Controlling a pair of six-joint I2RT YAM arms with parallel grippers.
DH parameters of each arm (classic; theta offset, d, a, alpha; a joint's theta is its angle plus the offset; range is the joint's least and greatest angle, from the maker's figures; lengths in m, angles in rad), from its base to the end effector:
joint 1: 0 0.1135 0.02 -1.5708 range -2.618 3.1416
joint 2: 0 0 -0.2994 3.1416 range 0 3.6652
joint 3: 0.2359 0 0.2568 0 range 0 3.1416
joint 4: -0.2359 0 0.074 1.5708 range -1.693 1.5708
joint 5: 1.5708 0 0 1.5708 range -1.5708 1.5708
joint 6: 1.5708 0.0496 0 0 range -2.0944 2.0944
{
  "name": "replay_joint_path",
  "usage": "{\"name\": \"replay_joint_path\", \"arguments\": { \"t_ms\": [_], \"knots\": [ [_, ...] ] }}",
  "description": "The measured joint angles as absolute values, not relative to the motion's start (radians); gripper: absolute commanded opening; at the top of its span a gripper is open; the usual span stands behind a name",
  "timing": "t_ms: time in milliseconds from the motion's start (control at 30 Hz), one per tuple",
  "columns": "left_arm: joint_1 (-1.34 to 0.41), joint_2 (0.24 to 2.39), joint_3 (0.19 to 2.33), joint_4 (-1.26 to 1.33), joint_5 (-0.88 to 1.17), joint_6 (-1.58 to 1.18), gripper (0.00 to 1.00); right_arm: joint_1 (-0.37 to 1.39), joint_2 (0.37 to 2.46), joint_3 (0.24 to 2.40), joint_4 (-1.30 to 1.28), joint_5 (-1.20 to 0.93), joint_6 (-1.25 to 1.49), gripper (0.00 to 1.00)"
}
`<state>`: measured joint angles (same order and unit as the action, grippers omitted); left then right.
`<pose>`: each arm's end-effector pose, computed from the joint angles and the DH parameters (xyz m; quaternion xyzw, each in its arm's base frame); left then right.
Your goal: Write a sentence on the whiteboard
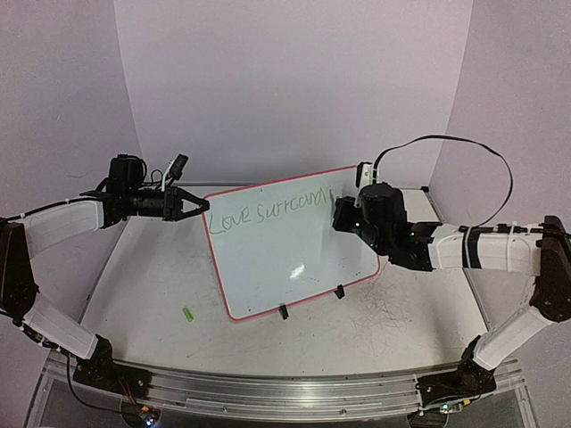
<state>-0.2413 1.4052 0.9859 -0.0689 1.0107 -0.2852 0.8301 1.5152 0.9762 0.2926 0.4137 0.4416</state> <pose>0.2927 -0.1153 0.3149 0.2329 0.7552 -0.5179 0.3273 0.2605 0.2554 0.3067 -0.0251 0.7817 0.2270 0.5803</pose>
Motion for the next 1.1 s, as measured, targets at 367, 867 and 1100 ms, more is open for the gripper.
{"name": "replay_joint_path", "arguments": {
  "t_ms": [367, 867, 1100],
  "knots": [
    [-0.241, 1.405, 0.986, -0.069, 1.011, -0.285, 0.12, 0.825, 1.553, 0.996, 0.311, 0.416, 0.412, 0.0],
    [-0.241, 1.405, 0.986, -0.069, 1.011, -0.285, 0.12, 0.83, 1.556, 0.992, 0.32, 0.392, 0.419, 0.0],
    [-0.241, 1.405, 0.986, -0.069, 1.01, -0.285, 0.12, 0.834, 1.552, 0.963, 0.325, 0.393, 0.429, 0.0]
  ]
}}
